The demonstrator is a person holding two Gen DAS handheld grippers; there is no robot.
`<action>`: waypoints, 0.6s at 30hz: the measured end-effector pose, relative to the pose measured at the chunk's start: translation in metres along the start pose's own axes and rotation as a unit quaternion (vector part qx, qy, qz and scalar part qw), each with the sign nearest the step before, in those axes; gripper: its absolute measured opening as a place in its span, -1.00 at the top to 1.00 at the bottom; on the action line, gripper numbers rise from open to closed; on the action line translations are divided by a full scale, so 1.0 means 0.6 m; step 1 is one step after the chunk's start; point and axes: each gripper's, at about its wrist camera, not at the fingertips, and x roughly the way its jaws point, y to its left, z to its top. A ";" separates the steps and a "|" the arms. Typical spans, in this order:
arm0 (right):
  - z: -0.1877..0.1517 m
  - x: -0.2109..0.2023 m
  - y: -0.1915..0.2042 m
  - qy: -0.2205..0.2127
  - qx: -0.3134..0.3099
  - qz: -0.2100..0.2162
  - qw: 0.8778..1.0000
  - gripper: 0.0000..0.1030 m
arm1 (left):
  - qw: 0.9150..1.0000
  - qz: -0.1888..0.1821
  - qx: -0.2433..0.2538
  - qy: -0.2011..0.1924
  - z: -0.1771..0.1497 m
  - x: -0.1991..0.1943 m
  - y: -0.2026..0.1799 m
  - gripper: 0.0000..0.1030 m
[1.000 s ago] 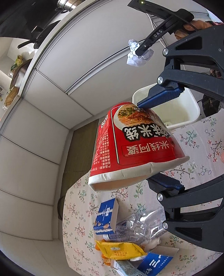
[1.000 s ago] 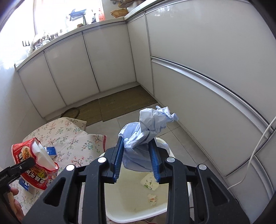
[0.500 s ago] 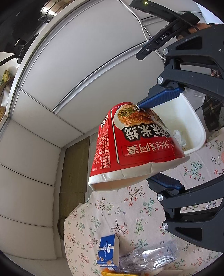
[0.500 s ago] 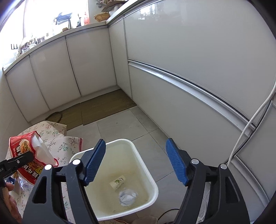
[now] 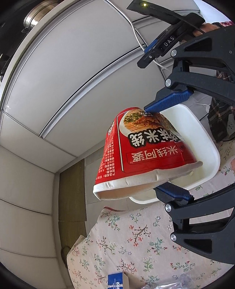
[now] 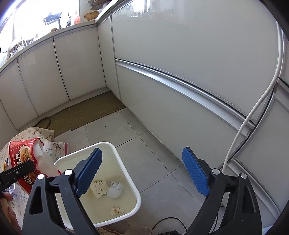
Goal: Collect trash
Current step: 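Open the left tool to drop the red noodle cup into the bin, then move both open tools back over the table toward the plastic bottle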
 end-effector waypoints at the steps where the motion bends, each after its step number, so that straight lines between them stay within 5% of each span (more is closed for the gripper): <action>1: 0.000 -0.001 0.001 -0.002 -0.002 0.000 1.000 -0.70 | 1.000 0.002 0.003 0.001 -0.001 0.002 -0.001 -0.37; 11: 0.001 -0.007 0.023 -0.011 -0.011 -0.002 1.000 -0.76 | 1.000 0.022 0.004 -0.014 -0.001 -0.011 -0.001 -0.62; 18: 0.006 -0.015 0.071 -0.025 -0.032 0.003 0.999 -0.85 | 0.996 0.079 0.010 -0.034 -0.003 -0.037 0.004 -0.85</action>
